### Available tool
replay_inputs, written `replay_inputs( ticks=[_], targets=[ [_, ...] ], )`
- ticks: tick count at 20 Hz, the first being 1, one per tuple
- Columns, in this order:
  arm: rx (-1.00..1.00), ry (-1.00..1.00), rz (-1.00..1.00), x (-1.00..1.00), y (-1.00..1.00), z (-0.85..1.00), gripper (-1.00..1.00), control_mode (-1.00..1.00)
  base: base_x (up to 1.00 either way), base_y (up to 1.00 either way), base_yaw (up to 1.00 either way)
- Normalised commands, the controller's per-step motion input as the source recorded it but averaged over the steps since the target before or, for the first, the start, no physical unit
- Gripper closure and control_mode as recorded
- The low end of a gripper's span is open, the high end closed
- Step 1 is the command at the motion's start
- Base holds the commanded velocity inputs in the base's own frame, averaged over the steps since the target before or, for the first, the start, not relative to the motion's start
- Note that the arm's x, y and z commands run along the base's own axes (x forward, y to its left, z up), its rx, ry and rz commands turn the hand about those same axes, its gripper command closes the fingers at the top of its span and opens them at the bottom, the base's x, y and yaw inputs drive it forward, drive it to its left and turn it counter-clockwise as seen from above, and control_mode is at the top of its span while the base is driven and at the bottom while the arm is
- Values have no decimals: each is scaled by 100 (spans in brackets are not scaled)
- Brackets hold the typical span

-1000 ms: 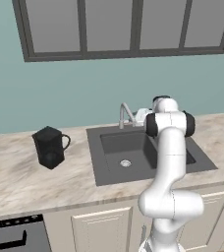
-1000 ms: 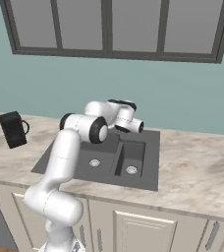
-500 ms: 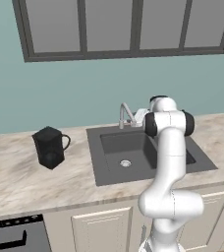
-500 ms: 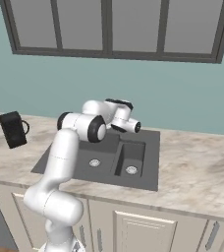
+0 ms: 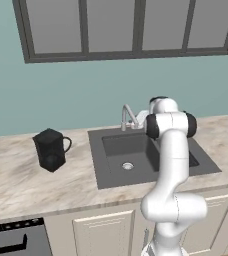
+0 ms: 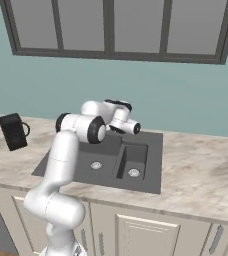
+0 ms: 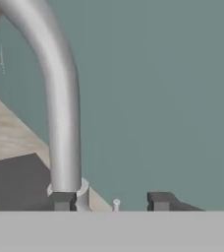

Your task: Turn on the sink faucet and place the jug under the water for a few seconds to fill it up.

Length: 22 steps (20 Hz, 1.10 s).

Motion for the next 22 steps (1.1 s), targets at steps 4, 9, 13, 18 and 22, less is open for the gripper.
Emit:
replay_inputs(
  ticks=[4, 9, 13, 18, 22],
  targets=[
    [3, 4, 0, 29, 0, -13, 100, -100, 0, 0, 0],
    [3, 7, -6, 14, 0, -8, 100, -100, 0, 0, 0],
    [6, 12, -12, 10, -16, -1, 100, -100, 0, 0, 0],
    [11, 13, -14, 6, -50, -10, 100, -100, 0, 0, 0],
    [9, 9, -14, 2, -60, -28, 100, -100, 0, 0, 0]
  ],
)
